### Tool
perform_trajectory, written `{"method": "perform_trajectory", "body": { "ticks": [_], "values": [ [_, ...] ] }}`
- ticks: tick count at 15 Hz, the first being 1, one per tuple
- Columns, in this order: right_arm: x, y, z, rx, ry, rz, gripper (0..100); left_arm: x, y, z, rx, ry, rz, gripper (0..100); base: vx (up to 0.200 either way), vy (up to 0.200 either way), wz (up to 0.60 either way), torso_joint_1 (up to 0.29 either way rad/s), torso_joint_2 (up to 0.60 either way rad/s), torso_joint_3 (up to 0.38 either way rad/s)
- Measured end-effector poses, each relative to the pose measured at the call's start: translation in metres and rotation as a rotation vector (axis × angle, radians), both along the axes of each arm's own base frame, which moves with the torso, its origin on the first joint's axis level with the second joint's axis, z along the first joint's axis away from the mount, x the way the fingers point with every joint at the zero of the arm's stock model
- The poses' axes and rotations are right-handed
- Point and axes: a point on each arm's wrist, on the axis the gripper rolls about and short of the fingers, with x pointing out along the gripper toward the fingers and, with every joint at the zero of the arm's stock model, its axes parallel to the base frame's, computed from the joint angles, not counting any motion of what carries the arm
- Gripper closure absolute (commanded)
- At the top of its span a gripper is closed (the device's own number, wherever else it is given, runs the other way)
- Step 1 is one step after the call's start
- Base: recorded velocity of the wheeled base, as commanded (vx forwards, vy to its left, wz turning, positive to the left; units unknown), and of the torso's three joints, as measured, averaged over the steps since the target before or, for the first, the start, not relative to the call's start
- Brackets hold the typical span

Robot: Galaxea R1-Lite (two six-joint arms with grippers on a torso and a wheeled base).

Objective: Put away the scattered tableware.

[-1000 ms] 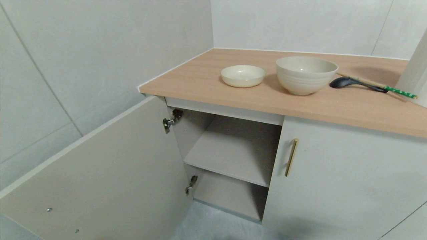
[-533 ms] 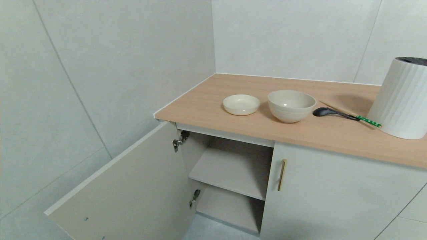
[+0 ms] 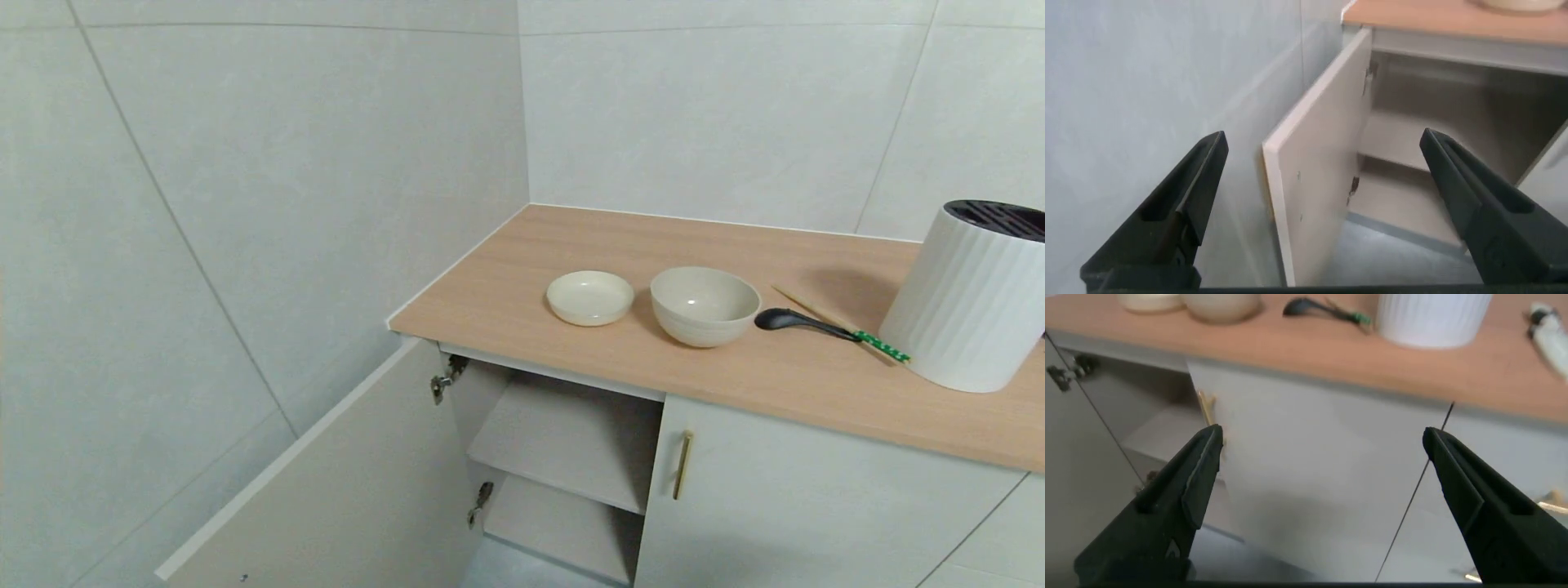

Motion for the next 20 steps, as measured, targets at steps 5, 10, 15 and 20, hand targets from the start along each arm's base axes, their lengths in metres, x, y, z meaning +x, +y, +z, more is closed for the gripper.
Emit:
{"method": "perform_trajectory", "body": {
  "ticks": [5, 10, 15, 20],
  "values": [
    [0.0000, 0.0000, 0.0000, 0.000, 0.000, -0.001, 0, 0.0000, 0.0002, 0.0001, -0.017, -0.002, 0.007, 0, 0.000, 0.000, 0.00, 0.283, -0.53, -0.256],
    [0.0000, 0.0000, 0.0000, 0.001, 0.000, 0.000, 0, 0.0000, 0.0004, 0.0002, -0.022, -0.003, 0.018, 0, 0.000, 0.000, 0.00, 0.284, -0.55, -0.270],
    [0.0000, 0.0000, 0.0000, 0.002, -0.001, 0.002, 0, 0.0000, 0.0004, 0.0001, -0.016, -0.002, 0.018, 0, 0.120, 0.000, 0.00, 0.055, -0.10, -0.051],
    [0.0000, 0.0000, 0.0001, 0.009, -0.001, 0.000, 0, 0.0000, 0.0005, 0.0001, -0.025, -0.003, 0.020, 0, 0.000, 0.040, 0.00, 0.000, 0.00, 0.000]
  ]
}}
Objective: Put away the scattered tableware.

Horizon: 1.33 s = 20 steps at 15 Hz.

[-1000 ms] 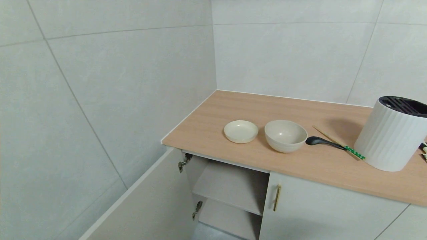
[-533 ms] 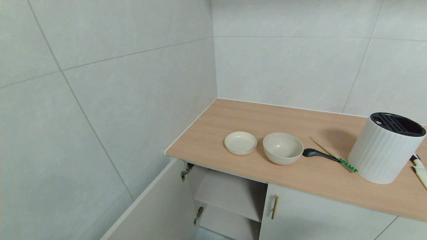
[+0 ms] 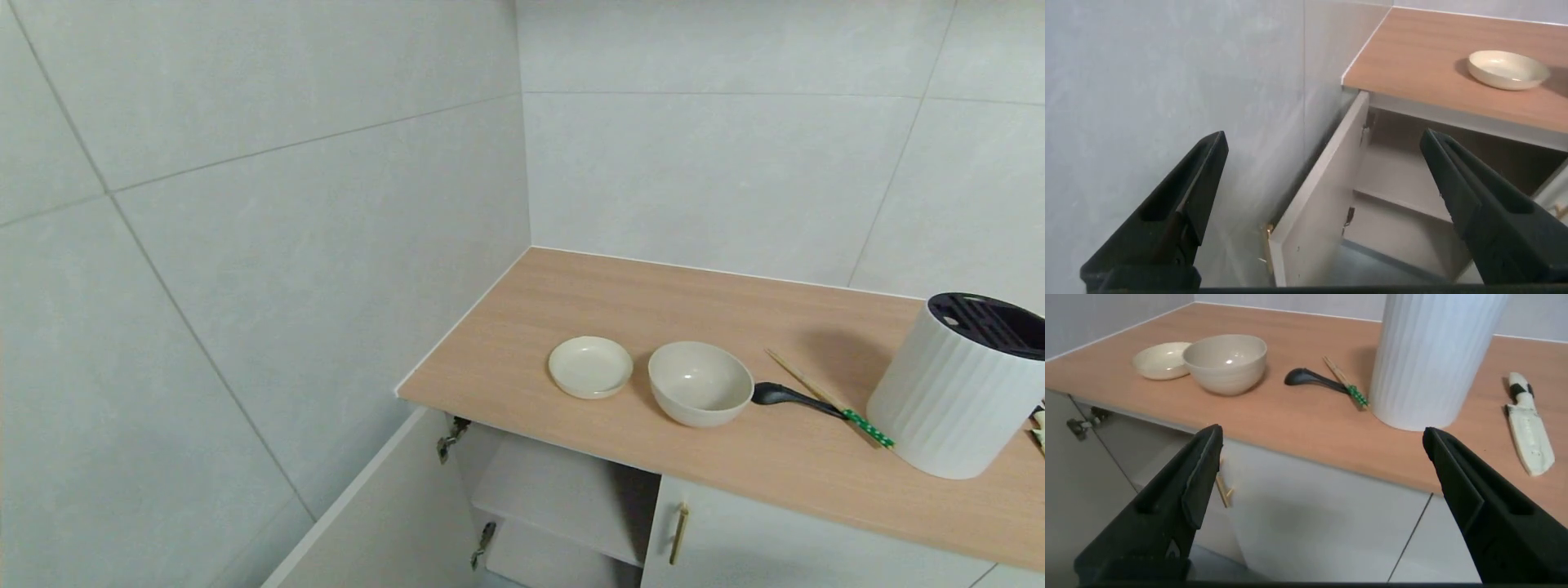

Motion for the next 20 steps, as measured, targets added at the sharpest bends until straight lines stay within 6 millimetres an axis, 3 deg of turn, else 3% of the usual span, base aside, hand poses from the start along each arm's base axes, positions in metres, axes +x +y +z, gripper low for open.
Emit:
{"method": "perform_trajectory", "body": {
  "ticks": [2, 20],
  "values": [
    [0.0000, 0.0000, 0.0000, 0.000, 0.000, 0.000, 0, 0.0000, 0.0000, 0.0000, 0.001, 0.000, 0.000, 0, 0.000, 0.200, 0.00, -0.005, 0.00, 0.005],
    [0.0000, 0.0003, 0.0001, -0.020, -0.002, 0.019, 0, 0.0000, -0.0002, -0.0003, 0.034, 0.005, -0.005, 0, 0.000, 0.000, 0.00, 0.000, 0.00, 0.000]
  ]
}}
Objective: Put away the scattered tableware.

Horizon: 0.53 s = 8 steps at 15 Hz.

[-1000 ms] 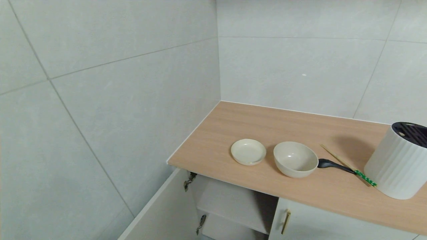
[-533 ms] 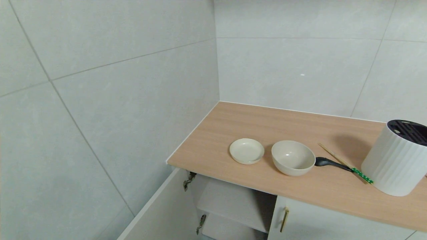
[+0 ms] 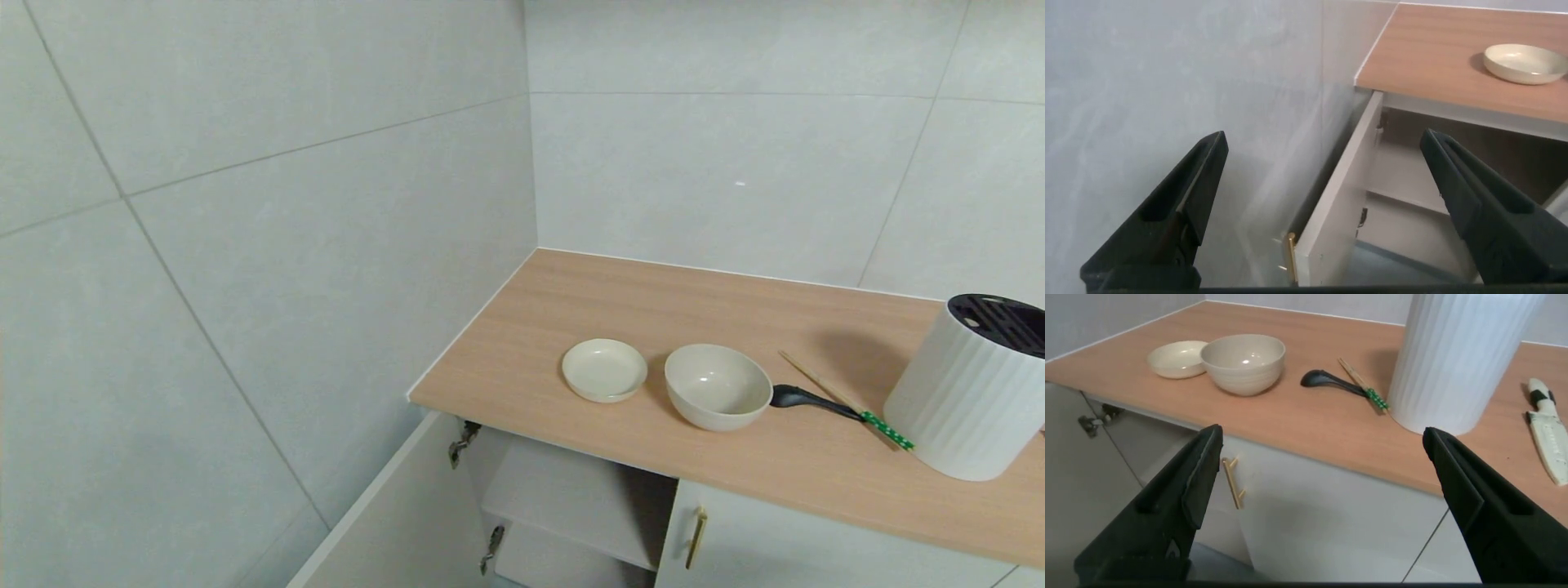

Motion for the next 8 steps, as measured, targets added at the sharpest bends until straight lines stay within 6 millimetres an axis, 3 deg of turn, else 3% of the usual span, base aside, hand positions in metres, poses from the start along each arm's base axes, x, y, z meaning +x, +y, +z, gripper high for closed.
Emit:
{"method": "perform_trajectory", "body": {
  "ticks": [8],
  "values": [
    [-0.002, 0.002, 0.019, -0.014, -0.129, 0.082, 0, 0.000, 0.000, 0.000, -0.016, -0.002, -0.005, 0, 0.000, 0.000, 0.00, 0.000, 0.00, 0.000]
  ]
}}
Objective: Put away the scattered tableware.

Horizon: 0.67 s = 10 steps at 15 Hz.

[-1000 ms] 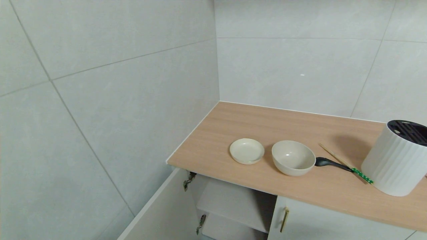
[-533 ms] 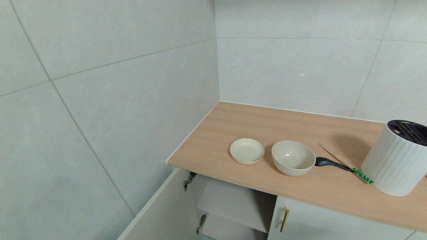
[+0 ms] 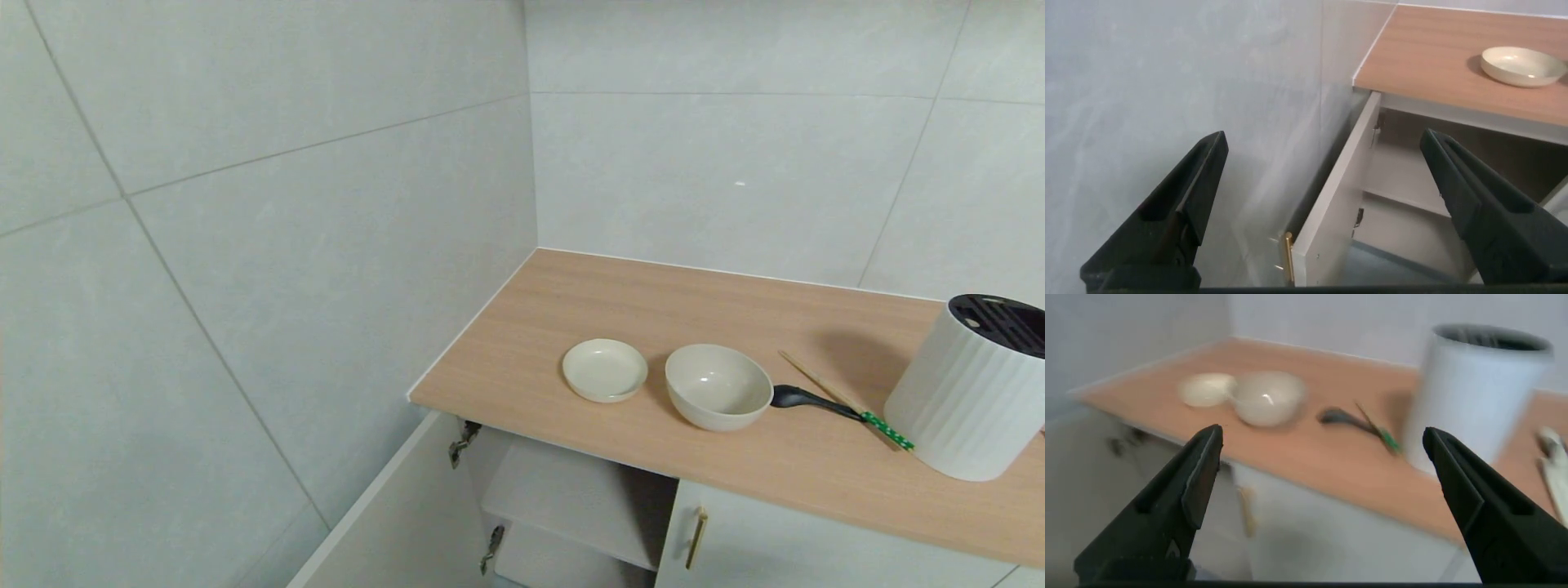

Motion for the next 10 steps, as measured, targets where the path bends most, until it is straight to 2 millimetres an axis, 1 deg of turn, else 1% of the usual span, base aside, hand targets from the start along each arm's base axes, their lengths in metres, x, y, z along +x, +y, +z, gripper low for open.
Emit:
{"method": "perform_trajectory", "body": {
  "ticks": [1, 3, 5, 7, 10],
  "values": [
    [-0.001, 0.000, 0.012, -0.001, -0.018, 0.035, 0, 0.000, 0.000, 0.000, -0.001, 0.000, -0.004, 0, 0.000, 0.000, 0.00, 0.000, 0.00, 0.000],
    [0.002, 0.000, 0.037, -0.003, 0.027, 0.098, 0, 0.000, -0.001, 0.000, 0.003, -0.001, -0.026, 0, 0.000, 0.000, 0.00, 0.000, 0.00, 0.000],
    [0.013, 0.001, 0.059, -0.008, 0.106, 0.154, 0, 0.000, -0.001, 0.000, 0.004, -0.001, -0.027, 0, 0.000, 0.000, 0.00, 0.000, 0.00, 0.000],
    [0.029, 0.003, 0.070, -0.016, 0.196, 0.195, 0, 0.000, -0.001, 0.000, 0.007, 0.000, -0.028, 0, 0.000, 0.000, 0.00, 0.000, 0.00, 0.000],
    [0.051, 0.006, 0.076, -0.055, 0.290, 0.218, 0, 0.000, -0.001, 0.000, 0.010, 0.000, -0.028, 0, 0.000, 0.000, 0.00, 0.000, 0.00, 0.000]
  ]
}}
